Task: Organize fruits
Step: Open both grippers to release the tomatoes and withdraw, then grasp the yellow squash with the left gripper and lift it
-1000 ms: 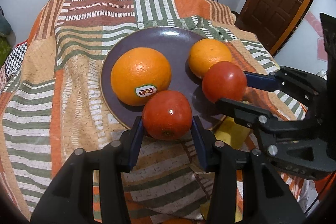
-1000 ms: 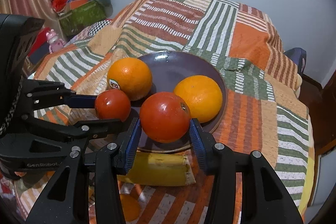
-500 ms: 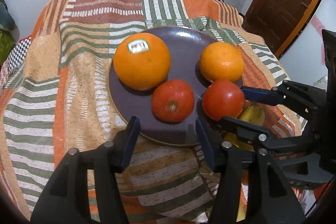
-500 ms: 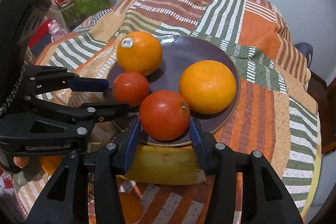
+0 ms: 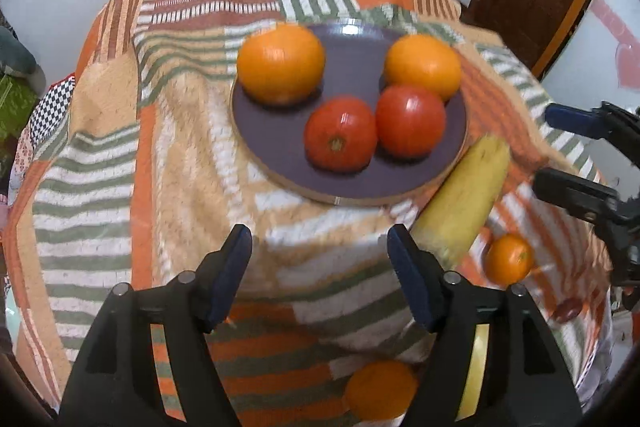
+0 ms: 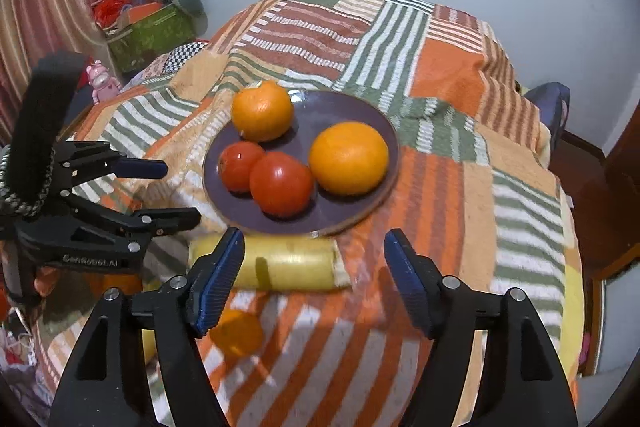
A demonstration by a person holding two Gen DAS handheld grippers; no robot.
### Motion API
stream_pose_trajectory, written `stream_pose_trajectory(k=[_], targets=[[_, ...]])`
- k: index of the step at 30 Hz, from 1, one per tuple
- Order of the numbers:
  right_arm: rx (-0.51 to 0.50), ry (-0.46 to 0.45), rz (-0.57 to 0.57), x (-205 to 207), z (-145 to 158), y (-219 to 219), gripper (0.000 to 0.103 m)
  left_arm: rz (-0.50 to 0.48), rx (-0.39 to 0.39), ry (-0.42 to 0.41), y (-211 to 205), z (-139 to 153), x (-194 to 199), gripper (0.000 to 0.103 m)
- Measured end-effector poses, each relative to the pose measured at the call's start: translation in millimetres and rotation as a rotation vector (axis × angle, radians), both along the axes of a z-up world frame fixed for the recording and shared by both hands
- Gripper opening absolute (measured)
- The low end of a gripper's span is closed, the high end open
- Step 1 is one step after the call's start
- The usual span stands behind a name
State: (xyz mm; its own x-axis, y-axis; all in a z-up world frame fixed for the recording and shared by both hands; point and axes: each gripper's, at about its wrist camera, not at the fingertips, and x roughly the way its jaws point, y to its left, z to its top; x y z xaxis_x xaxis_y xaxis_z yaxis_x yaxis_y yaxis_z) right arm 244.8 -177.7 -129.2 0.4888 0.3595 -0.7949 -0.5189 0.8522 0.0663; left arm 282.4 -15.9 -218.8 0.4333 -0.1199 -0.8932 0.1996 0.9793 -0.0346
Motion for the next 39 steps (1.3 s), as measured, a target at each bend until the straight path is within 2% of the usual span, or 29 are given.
stream_pose_trajectory(k=[7,9,15,17,19,24,26,28,30,36,38,39], targets=[[-0.017,0.044,0.032,-13,-16,15,0.079,0.003,0.016,0.003,3,-4,-6,0.070],[-0.002,0.053,0.028,-11,-18,25,0.086,0.011,0.005,-0.008,7,-1,-9,0.070],[-0.017,0.073,0.004,2,-23,49,0.089,0.053,-0.005,-0.018,27,6,-19,0.073],[-0.017,0.087,-0.007,6,-25,54,0.097,0.069,-0.004,-0.009,34,4,-21,0.073],[-0.040,0.082,-0.001,5,-26,59,0.102,0.080,-0.007,-0.005,39,3,-23,0.073],[-0.178,0.012,0.015,1,-34,67,0.102,0.089,-0.024,-0.005,43,6,-29,0.073],[-0.144,0.037,0.012,4,-33,57,0.103,0.084,-0.028,-0.014,40,10,-33,0.073],[-0.116,0.049,-0.008,3,-29,47,0.100,0.069,-0.033,-0.027,36,17,-38,0.073],[-0.118,0.050,-0.015,0,-26,40,0.088,0.057,-0.030,-0.038,31,23,-44,0.073],[-0.071,0.087,-0.050,-6,-19,16,0.065,0.025,-0.054,-0.048,13,37,-69,0.073],[-0.058,0.086,-0.078,-7,-17,6,0.062,0.017,-0.052,-0.051,7,40,-76,0.073],[-0.060,0.077,-0.102,-8,-15,0,0.058,0.012,-0.051,-0.051,4,41,-80,0.073]])
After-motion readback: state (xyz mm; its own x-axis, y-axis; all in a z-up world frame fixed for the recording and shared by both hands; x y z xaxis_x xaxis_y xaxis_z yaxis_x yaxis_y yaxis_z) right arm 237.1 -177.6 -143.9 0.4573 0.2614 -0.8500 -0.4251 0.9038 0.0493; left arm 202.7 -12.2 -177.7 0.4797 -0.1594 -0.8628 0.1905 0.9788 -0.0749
